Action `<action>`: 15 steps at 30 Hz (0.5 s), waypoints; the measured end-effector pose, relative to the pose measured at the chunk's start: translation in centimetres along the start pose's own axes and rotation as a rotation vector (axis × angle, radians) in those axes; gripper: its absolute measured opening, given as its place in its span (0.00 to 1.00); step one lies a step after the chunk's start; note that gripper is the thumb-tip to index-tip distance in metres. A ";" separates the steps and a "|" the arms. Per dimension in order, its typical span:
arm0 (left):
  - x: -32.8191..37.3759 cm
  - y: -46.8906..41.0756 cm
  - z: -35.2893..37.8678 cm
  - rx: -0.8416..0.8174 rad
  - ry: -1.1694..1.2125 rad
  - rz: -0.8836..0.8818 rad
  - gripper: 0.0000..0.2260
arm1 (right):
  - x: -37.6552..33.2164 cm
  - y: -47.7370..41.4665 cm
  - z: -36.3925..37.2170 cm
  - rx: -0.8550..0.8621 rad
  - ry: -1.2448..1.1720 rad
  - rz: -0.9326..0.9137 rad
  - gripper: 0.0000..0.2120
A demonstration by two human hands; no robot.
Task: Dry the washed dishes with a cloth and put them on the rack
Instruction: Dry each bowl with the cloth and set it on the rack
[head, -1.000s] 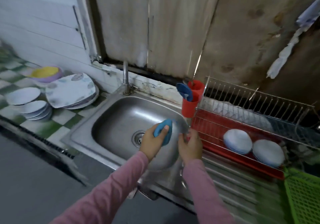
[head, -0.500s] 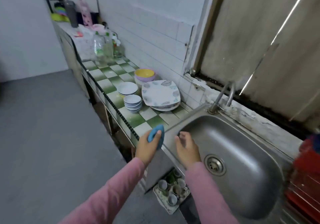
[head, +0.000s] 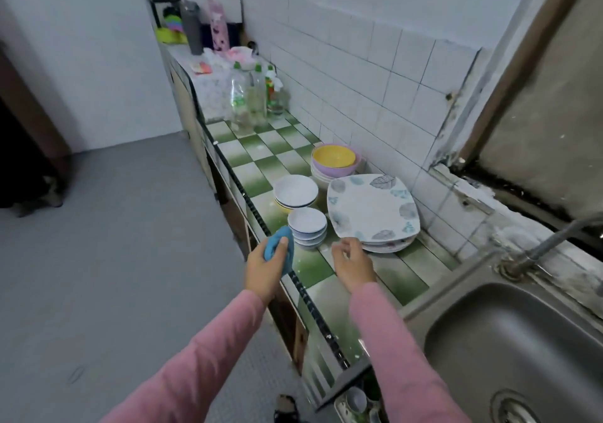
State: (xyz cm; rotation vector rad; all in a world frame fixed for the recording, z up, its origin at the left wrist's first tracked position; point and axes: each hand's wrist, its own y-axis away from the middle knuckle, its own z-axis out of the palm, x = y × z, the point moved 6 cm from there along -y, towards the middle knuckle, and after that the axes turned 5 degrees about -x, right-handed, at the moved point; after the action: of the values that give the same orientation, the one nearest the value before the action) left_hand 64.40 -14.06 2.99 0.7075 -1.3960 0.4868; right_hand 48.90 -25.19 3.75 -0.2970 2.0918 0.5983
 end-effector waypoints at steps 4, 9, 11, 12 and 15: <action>1.3 -6.8 0.2 0.006 -0.052 0.007 0.03 | -1.6 -6.6 1.1 -0.002 -0.026 0.092 0.19; 2.0 -13.2 1.2 -0.014 -0.064 0.003 0.07 | -1.7 -12.5 2.3 0.007 -0.006 0.231 0.21; 1.8 -15.1 1.6 -0.043 -0.077 -0.009 0.09 | -1.4 -14.1 3.0 -0.001 -0.001 0.287 0.21; 1.7 -16.1 1.9 -0.062 -0.084 -0.018 0.10 | -1.2 -14.7 3.3 -0.003 0.006 0.318 0.22; 1.2 -19.3 2.6 -0.107 -0.108 -0.038 0.12 | -0.3 -16.3 4.5 -0.024 0.063 0.438 0.28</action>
State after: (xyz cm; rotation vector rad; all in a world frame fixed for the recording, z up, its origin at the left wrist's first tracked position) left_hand 76.00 -29.62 1.12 0.6802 -1.4955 0.3451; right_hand 59.20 -36.79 -3.00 0.1386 2.2258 0.8796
